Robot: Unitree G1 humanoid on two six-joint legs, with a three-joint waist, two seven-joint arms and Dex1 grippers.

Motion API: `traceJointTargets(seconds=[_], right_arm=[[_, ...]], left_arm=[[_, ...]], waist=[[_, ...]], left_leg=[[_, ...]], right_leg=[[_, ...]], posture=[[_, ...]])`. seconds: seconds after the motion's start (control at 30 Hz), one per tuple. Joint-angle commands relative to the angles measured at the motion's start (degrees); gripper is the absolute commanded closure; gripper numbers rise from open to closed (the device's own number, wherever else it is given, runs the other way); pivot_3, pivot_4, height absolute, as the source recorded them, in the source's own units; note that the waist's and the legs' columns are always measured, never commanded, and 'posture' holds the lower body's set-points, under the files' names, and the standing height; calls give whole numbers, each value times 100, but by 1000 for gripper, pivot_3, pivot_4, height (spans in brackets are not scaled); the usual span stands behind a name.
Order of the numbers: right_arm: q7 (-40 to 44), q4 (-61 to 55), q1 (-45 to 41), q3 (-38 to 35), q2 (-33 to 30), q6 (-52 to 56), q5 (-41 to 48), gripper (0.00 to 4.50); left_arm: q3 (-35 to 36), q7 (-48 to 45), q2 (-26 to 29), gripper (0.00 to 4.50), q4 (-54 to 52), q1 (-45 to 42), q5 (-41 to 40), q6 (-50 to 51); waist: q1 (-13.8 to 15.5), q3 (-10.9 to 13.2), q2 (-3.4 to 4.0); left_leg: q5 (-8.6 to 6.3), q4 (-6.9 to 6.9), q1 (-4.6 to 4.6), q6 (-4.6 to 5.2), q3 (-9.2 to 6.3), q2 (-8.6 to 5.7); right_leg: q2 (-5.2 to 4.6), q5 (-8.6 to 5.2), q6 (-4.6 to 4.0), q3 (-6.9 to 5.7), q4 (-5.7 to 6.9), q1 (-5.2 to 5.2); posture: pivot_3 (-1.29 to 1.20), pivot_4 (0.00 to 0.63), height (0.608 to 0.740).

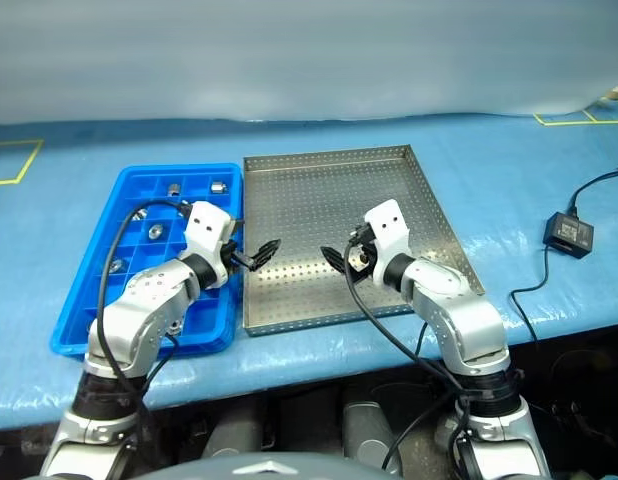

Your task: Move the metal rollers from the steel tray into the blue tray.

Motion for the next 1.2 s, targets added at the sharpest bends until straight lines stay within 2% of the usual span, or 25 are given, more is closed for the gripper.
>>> traceJointTargets(seconds=[0.03, 0.33, 1.2], right_arm=[[-91, -300, 43, -243, -39, -154, 31, 27], [-146, -240, -4, -130, 69, -250, 25, 27], [-36, -27, -162, 61, 17, -424, -105, 27]], left_arm=[[-63, -12, 45, 0, -116, -119, 63, 20], [-140, -53, 216, 0, -345, -85, 87, 90], [-172, 38, 247, 0, -740, 229, 239, 223]], waist=[[-40, 0, 0], [-138, 0, 0], [-13, 0, 0]], left_leg=[[0, 1, 0, 0, 0, 0], [0, 1, 6, 0, -5, 1], [0, 5, 3, 0, -7, 0]], right_leg=[[0, 0, 1, 2, 0, 0], [1, 1, 2, 6, 7, -2], [0, 3, 4, 9, 7, -1]], posture=[[-149, 150, 740], [-121, 150, 740], [-61, 150, 740]])
